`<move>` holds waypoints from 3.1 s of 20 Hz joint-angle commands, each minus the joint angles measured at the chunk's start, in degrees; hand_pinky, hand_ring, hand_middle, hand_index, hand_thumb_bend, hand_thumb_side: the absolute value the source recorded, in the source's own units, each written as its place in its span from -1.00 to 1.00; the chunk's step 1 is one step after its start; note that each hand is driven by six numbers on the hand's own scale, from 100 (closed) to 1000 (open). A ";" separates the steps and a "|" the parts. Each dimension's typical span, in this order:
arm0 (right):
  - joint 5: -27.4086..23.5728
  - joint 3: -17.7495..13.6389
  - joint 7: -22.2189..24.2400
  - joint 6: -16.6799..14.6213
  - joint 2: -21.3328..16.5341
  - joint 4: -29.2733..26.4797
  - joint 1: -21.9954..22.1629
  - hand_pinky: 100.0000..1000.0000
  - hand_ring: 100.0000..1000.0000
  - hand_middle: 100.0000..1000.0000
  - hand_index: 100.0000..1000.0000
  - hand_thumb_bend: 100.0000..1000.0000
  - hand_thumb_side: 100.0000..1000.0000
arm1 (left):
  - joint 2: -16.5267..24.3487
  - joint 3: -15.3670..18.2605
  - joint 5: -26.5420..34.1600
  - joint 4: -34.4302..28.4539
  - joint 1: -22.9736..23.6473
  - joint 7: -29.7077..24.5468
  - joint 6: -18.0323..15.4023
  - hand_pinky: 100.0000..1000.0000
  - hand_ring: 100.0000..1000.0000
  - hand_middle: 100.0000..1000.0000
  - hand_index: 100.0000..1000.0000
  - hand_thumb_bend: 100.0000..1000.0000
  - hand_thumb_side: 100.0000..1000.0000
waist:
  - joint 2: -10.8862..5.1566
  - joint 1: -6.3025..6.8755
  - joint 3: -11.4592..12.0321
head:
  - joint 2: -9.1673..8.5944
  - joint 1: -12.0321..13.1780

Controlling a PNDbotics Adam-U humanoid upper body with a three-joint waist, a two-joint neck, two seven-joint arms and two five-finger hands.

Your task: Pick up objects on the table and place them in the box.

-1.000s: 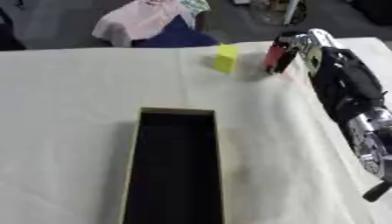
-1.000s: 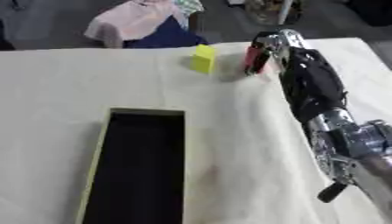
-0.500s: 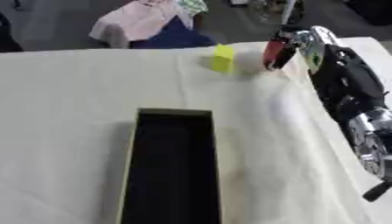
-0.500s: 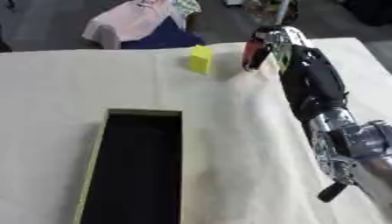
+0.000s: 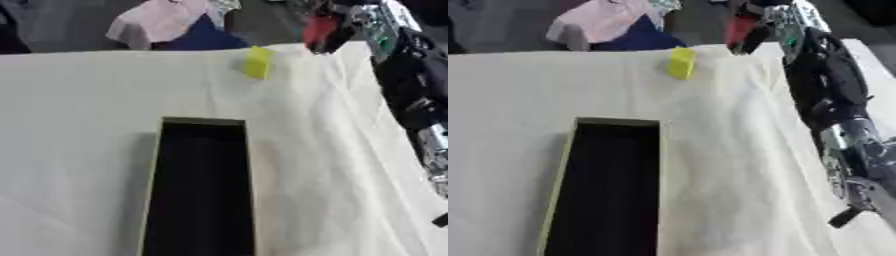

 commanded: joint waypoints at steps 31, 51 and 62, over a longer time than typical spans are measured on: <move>-35.13 23.64 15.35 -10.57 -8.06 -52.08 9.55 0.42 0.29 0.03 0.31 -0.85 -0.81 | 3.79 -0.74 0.14 0.84 -1.37 0.53 -0.27 0.64 0.81 0.85 0.84 -0.32 0.70 | -5.12 -0.40 -1.83 | 3.86 4.32; -30.66 40.23 20.60 -18.38 2.36 -39.19 4.86 0.37 0.27 0.03 0.30 -0.98 -0.49 | 2.97 -0.72 0.01 1.08 -1.27 0.53 -0.31 0.64 0.81 0.85 0.84 -0.31 0.69 | -6.31 -0.78 -2.07 | 6.03 4.51; -28.21 42.65 20.60 -22.55 3.12 -36.72 6.02 0.48 0.39 0.17 0.41 -0.50 -0.31 | 2.97 -0.86 0.11 1.26 -1.17 0.53 -0.38 0.64 0.81 0.85 0.84 -0.32 0.70 | -6.45 -0.69 -2.10 | 6.50 4.42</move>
